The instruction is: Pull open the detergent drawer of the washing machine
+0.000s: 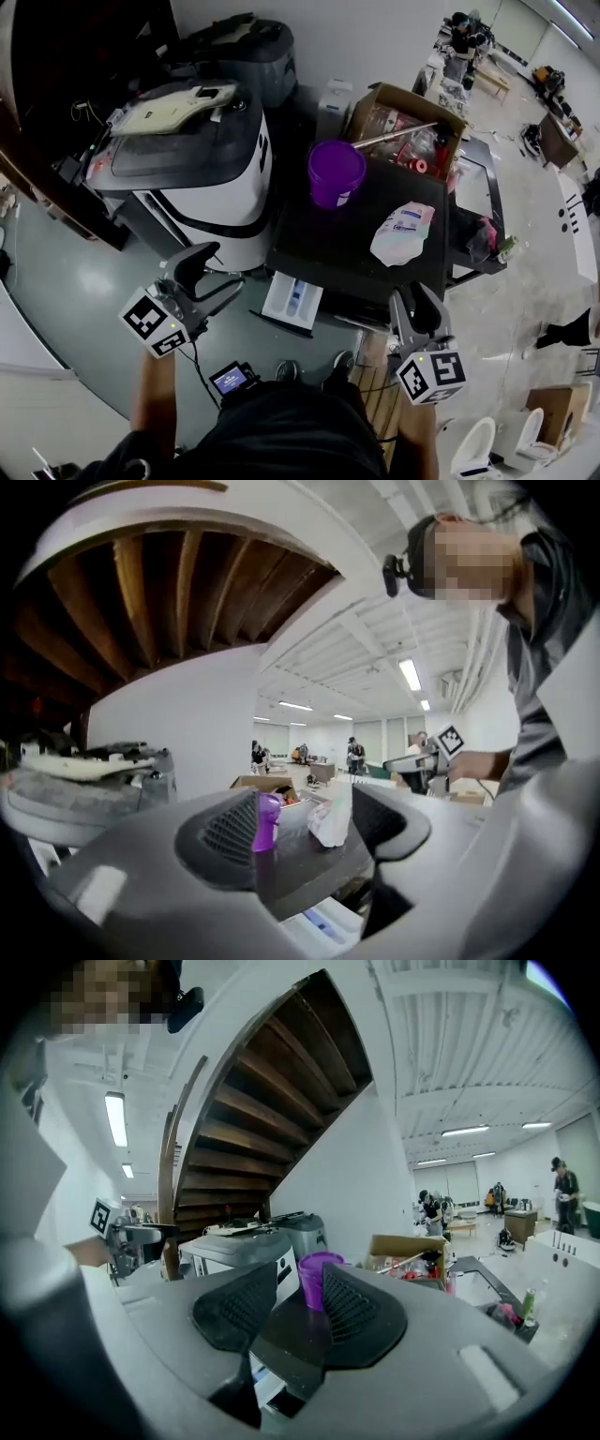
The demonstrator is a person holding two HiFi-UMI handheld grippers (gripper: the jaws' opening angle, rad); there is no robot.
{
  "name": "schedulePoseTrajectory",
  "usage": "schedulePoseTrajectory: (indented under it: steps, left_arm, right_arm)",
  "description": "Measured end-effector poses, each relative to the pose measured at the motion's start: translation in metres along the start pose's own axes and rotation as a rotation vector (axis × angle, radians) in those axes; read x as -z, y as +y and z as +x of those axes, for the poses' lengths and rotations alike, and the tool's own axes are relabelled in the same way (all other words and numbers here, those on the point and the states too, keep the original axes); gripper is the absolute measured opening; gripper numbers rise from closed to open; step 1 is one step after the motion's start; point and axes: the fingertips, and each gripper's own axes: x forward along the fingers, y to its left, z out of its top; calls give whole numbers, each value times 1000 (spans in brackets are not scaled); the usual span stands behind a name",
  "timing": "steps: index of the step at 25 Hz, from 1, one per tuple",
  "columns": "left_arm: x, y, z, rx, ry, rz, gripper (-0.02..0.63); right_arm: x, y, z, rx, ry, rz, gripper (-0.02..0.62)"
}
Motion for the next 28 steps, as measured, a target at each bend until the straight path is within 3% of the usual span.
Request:
schedulePoseTrajectory:
  steps: [3,6,10,14,28]
  left_arm:
    - [-19,-9,11,-32,12,154,362]
    - [-41,-20,21,-28,-9,226,345]
    - [-53,-36,30,-20,31,225,344]
    - [-60,-43,37,-18,10,247,344]
    - [-56,-39,40,-17,-13,205,344]
  right_arm:
    - [-15,5,-3,8,-31,-29,149]
    - [-26,6,-5,32,-44,-66,149]
    - [-36,4,-11,74,-52,-107,149]
    - [-43,2,-14,93,-60,-121,149]
    - [-46,6,-6,86,-51,-132,149]
